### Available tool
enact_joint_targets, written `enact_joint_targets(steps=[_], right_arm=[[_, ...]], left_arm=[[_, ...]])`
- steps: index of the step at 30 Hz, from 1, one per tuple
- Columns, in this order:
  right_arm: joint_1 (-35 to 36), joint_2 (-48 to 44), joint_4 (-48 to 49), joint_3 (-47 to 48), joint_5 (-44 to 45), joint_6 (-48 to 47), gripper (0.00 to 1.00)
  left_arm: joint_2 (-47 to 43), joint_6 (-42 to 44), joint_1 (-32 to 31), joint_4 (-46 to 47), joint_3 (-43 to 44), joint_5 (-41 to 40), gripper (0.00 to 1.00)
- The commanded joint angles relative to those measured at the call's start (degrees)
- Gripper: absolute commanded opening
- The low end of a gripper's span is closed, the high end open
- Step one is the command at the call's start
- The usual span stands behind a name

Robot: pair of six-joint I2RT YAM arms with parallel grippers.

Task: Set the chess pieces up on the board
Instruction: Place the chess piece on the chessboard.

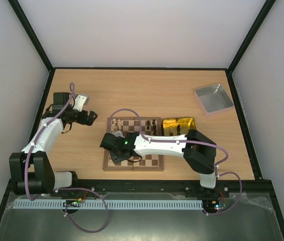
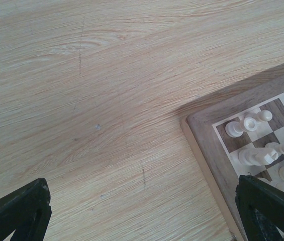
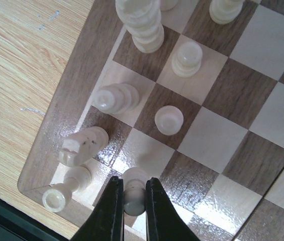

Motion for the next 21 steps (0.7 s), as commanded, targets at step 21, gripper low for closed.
enact_joint_targets(steps=[21], right_arm=[[0.55,3.73,-2.53,4.12,1.12,-1.18,0.15]], left_arm=[[-0.24,0.01,1.02,-0.98,-0.50,2.50,1.00]])
